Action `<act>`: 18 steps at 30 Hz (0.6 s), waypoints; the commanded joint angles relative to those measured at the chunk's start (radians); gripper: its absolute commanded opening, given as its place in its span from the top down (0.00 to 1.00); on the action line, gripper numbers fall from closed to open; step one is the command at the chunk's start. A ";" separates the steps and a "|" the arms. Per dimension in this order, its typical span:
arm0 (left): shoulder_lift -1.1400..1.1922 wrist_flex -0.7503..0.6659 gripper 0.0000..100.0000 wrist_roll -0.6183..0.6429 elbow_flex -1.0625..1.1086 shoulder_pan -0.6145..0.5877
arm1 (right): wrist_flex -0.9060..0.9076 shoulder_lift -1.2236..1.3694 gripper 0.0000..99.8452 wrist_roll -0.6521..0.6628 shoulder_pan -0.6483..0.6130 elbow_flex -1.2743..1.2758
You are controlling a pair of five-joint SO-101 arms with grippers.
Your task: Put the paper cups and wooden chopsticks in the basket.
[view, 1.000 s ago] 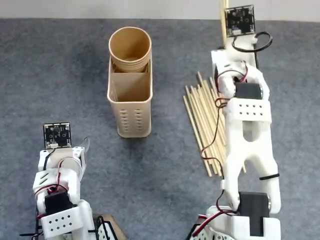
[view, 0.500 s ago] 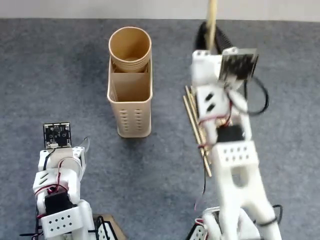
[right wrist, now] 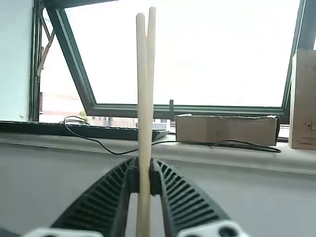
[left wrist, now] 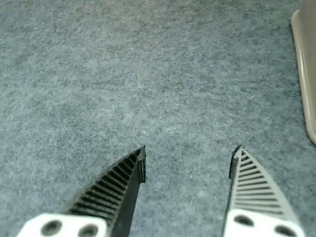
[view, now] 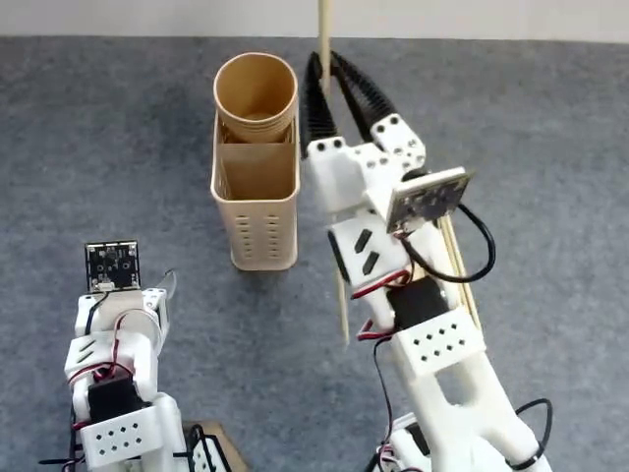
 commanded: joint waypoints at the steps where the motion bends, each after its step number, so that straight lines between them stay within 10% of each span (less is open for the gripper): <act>1: 0.007 0.005 0.72 -0.014 0.021 0.016 | -0.022 0.054 1.00 -0.005 -0.021 -0.102; 18: 0.007 0.005 0.72 -0.014 0.021 0.015 | -0.189 0.228 1.00 0.000 -0.154 0.053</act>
